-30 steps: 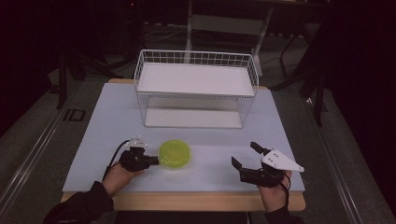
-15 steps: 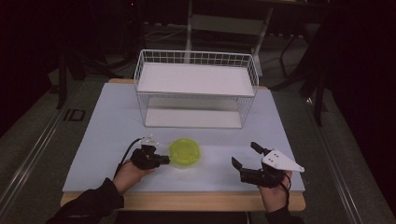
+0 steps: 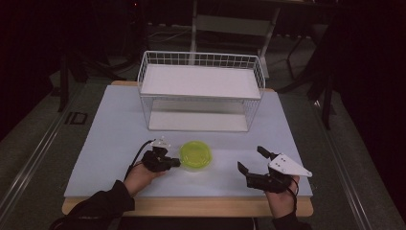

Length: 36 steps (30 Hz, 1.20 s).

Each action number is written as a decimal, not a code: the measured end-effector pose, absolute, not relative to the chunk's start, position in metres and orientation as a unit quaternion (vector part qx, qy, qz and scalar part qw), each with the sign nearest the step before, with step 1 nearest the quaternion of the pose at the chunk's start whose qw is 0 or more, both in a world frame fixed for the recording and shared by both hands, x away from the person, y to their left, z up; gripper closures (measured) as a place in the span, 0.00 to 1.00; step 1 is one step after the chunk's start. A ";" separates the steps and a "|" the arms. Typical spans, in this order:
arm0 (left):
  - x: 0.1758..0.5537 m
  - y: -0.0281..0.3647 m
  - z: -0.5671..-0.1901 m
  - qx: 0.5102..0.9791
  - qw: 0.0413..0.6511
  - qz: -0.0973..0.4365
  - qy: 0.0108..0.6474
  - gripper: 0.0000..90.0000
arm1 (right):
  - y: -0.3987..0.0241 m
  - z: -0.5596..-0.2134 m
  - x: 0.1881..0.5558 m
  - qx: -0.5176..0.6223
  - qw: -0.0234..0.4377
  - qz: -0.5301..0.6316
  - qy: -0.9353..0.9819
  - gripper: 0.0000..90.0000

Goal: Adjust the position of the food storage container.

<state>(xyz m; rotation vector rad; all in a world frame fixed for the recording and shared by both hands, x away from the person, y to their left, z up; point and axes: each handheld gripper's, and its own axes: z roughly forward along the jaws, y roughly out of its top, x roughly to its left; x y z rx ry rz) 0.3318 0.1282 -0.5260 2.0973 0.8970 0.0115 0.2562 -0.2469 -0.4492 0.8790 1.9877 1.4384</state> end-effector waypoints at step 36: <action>0.283 0.186 -0.464 0.776 0.553 0.060 0.297 0.38 | -0.232 -0.447 0.260 0.281 0.258 0.517 0.766 0.13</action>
